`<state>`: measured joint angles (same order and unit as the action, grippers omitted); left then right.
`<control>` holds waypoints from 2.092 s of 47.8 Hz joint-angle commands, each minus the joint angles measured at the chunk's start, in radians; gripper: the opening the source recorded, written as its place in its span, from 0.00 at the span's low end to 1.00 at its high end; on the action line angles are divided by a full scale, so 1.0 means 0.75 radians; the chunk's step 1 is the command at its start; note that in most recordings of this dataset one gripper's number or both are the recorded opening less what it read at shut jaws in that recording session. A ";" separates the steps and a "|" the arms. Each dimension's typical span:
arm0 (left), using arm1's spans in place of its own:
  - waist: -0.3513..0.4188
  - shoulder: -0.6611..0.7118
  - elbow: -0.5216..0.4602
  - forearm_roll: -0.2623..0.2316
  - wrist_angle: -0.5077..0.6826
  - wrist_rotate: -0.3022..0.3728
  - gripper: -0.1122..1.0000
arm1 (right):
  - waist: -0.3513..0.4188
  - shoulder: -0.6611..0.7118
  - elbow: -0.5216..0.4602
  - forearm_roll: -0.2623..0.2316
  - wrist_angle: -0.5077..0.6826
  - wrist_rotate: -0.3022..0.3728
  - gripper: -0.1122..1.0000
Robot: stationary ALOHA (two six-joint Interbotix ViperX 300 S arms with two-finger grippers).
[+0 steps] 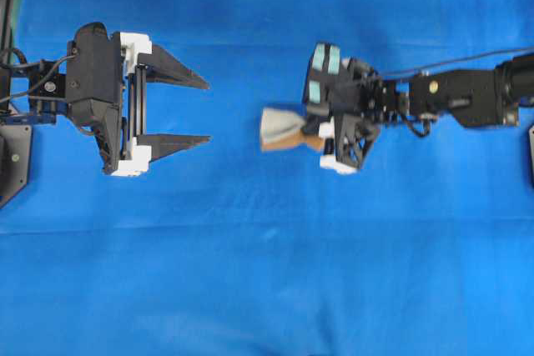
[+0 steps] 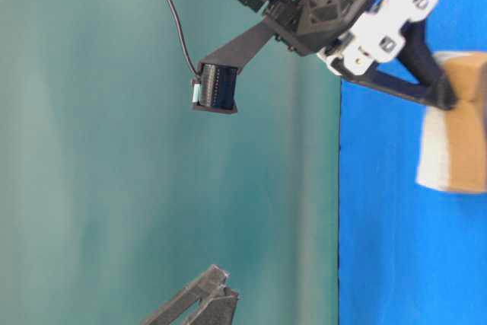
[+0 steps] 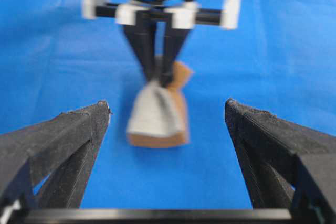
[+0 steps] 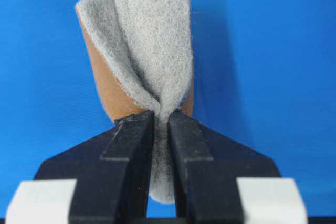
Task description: Hand over the sponge with the left arm and wipe it with the right arm.
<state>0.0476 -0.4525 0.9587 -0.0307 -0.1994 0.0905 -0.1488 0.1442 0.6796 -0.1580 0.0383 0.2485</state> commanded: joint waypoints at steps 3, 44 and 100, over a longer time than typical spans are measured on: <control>-0.002 -0.006 -0.018 0.000 -0.014 0.002 0.90 | -0.037 -0.033 -0.020 -0.018 0.000 -0.004 0.24; 0.000 -0.006 -0.022 0.000 -0.012 0.004 0.90 | 0.018 -0.033 -0.020 -0.016 -0.031 0.000 0.32; 0.000 -0.006 -0.025 0.002 -0.014 0.008 0.90 | 0.088 -0.477 -0.049 -0.080 0.196 -0.008 0.77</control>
<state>0.0476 -0.4525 0.9587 -0.0307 -0.2010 0.0966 -0.0890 -0.1657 0.6443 -0.2132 0.1902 0.2439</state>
